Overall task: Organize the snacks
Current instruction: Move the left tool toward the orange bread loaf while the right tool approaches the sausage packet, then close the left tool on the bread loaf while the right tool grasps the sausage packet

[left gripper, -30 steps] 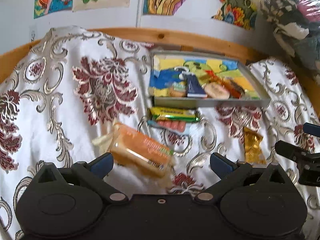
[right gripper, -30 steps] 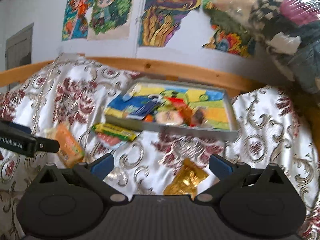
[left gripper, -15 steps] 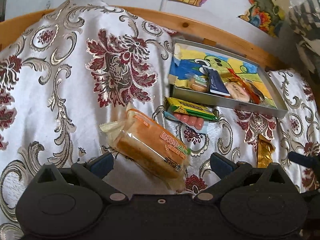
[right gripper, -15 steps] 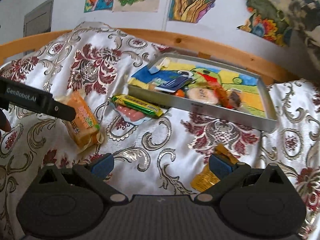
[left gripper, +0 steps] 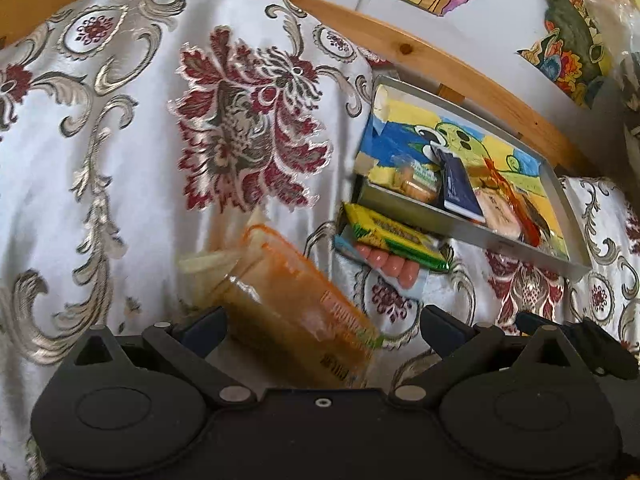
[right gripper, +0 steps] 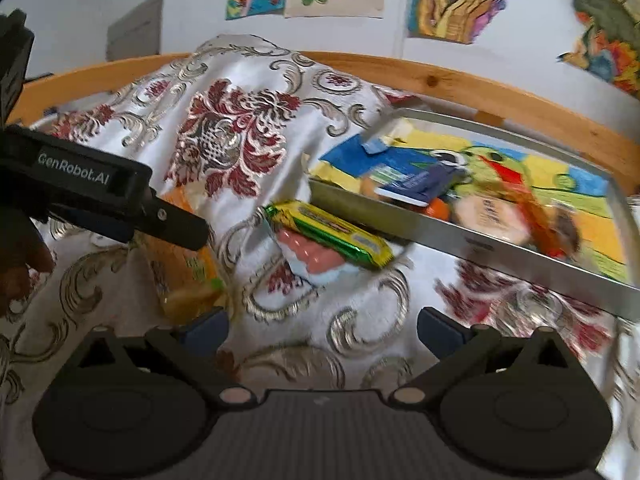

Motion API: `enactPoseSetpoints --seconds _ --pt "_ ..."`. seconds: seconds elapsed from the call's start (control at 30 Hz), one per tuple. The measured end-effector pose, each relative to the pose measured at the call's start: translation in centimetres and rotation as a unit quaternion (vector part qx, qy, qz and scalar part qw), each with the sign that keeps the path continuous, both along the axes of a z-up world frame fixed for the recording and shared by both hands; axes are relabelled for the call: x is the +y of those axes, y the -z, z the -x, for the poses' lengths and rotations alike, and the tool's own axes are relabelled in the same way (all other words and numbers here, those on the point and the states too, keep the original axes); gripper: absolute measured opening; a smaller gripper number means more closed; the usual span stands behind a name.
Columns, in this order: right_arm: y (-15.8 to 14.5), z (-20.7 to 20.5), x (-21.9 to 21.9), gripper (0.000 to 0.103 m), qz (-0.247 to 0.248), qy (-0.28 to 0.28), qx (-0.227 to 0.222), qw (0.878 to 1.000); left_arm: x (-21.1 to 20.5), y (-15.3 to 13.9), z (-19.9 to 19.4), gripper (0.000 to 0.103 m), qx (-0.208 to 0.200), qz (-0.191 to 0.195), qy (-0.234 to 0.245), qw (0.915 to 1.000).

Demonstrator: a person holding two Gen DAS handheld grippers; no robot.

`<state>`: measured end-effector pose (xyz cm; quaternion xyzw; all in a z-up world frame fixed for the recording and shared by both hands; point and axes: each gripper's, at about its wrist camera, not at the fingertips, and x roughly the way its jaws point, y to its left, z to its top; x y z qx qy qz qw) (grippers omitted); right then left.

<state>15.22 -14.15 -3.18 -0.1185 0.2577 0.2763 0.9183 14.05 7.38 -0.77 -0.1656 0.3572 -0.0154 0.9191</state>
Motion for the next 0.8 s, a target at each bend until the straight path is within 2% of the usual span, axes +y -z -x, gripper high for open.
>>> enactPoseSetpoints --seconds 0.13,0.23,0.43,0.77,0.8 --pt "0.2 -2.8 0.0 0.091 -0.032 -0.042 0.034 0.998 -0.3 0.1 -1.1 0.102 0.004 -0.005 -0.003 1.0" --pt "0.7 -4.6 0.7 0.09 -0.029 -0.067 0.05 0.996 0.0 0.4 -1.6 0.102 0.01 -0.001 -0.009 0.9999" --pt "1.4 -6.7 2.1 0.09 -0.024 -0.068 0.044 0.996 0.7 1.2 -2.5 0.102 0.03 0.004 -0.023 0.9993" --pt "2.2 -9.0 3.9 0.092 -0.018 -0.058 0.041 0.997 1.3 1.4 -2.8 0.102 0.034 0.013 -0.028 0.9989" --pt "2.3 -9.1 4.0 0.09 -0.017 -0.058 0.041 0.997 1.3 1.4 -2.8 0.102 0.034 0.013 -0.028 0.9989"
